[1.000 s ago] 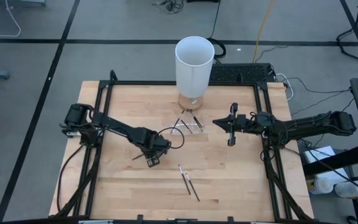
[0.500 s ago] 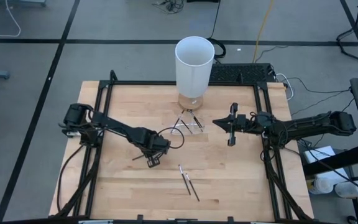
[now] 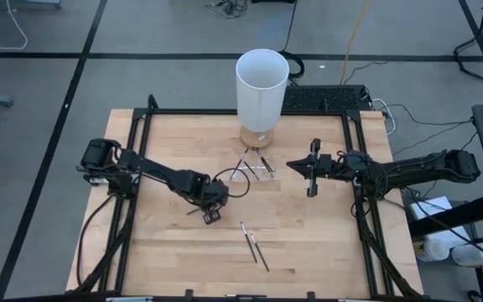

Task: Put items in baskets/containers
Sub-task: Put the eyeshadow brush into the transparent organizer

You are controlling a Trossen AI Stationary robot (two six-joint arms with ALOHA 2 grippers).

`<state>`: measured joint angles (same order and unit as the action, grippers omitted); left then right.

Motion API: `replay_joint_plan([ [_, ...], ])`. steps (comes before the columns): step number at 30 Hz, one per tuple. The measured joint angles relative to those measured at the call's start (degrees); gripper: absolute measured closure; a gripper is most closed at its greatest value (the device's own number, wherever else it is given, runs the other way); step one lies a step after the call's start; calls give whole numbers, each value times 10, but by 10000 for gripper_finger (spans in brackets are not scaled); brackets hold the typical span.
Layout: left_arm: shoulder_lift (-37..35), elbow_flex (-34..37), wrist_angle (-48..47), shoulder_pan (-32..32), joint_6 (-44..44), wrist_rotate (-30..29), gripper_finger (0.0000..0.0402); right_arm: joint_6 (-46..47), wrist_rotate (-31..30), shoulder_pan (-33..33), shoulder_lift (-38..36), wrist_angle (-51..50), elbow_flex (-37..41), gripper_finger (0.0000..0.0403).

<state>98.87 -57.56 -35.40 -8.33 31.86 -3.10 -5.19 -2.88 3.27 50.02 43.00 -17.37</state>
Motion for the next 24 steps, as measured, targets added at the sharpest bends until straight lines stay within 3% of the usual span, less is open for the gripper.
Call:
replay_joint_plan([
  [11,-2,-1,8,0,-12,1,398,0,0,0,0,0,0,403],
  [16,-2,-1,-1,2,-63,1,355,0,0,0,0,0,0,403],
  [24,3,-12,-91,-2,-65,23,281,0,0,0,0,0,0,403],
])
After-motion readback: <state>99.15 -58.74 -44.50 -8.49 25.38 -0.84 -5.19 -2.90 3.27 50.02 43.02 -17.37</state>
